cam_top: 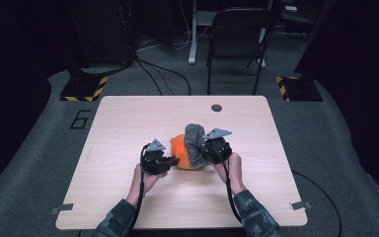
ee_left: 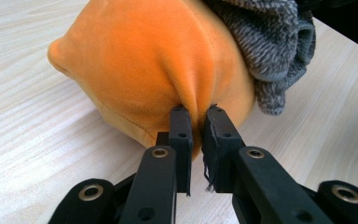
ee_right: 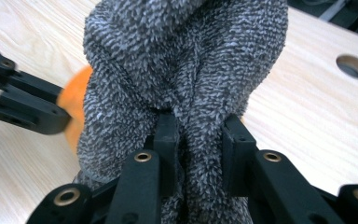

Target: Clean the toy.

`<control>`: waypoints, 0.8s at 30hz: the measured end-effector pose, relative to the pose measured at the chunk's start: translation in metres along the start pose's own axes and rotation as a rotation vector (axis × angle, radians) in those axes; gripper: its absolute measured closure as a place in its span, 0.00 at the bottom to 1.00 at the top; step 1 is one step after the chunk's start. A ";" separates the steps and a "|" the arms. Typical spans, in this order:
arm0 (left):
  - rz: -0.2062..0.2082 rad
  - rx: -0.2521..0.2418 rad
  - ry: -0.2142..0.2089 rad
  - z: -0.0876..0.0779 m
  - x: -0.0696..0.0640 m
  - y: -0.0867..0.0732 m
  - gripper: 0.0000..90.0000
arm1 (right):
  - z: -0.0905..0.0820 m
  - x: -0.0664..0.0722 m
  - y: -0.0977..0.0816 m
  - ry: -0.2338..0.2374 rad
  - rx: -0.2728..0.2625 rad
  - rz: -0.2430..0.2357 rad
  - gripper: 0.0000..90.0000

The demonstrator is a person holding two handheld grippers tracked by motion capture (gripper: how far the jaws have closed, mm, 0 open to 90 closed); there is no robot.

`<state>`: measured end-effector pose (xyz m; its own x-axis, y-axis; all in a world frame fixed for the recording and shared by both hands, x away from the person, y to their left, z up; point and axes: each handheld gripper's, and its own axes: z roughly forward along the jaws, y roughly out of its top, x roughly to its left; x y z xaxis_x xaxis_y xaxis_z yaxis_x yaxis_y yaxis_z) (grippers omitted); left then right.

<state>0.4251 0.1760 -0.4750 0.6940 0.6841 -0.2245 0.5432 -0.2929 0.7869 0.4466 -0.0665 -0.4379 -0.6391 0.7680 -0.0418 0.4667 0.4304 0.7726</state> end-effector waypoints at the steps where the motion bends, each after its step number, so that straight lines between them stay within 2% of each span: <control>1: -0.004 0.002 0.000 0.000 0.000 0.000 0.91 | 0.000 -0.001 -0.001 -0.006 0.005 0.021 0.79; 3: -0.006 0.000 0.000 0.000 0.001 0.000 0.91 | 0.002 -0.011 -0.004 -0.007 0.023 0.019 0.79; 4: -0.005 0.001 0.000 0.000 0.001 0.000 0.91 | 0.003 -0.012 -0.006 -0.017 0.027 0.048 0.79; 7: -0.002 0.002 0.000 0.000 0.001 0.000 0.91 | 0.007 -0.020 -0.011 -0.028 0.050 0.064 0.79; 9: -0.003 0.003 0.000 0.000 0.001 0.000 0.91 | 0.013 -0.028 -0.018 -0.050 0.103 0.061 0.79; 10: -0.005 0.001 0.001 0.000 0.001 0.000 0.91 | 0.013 -0.028 -0.018 -0.050 0.103 0.061 0.79; 11: -0.001 0.003 0.002 0.000 0.001 0.000 0.91 | 0.017 -0.034 -0.023 -0.051 0.128 0.085 0.79; 14: 0.001 0.000 0.003 0.000 0.002 0.000 0.91 | 0.021 -0.037 -0.026 -0.057 0.154 0.091 0.79; 15: -0.003 0.000 0.001 0.000 0.001 -0.001 0.91 | 0.028 -0.041 -0.032 -0.062 0.186 0.104 0.79; 22: 0.004 0.000 0.002 0.000 0.002 -0.001 0.91 | 0.040 -0.044 -0.039 -0.065 0.233 0.105 0.79; 24: 0.007 0.001 0.000 0.000 0.002 -0.001 0.91 | 0.041 -0.044 -0.040 -0.066 0.230 0.108 0.79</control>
<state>0.4263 0.1777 -0.4762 0.6975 0.6822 -0.2191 0.5389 -0.2980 0.7879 0.4809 -0.0983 -0.4928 -0.5403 0.8413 -0.0134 0.6618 0.4348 0.6108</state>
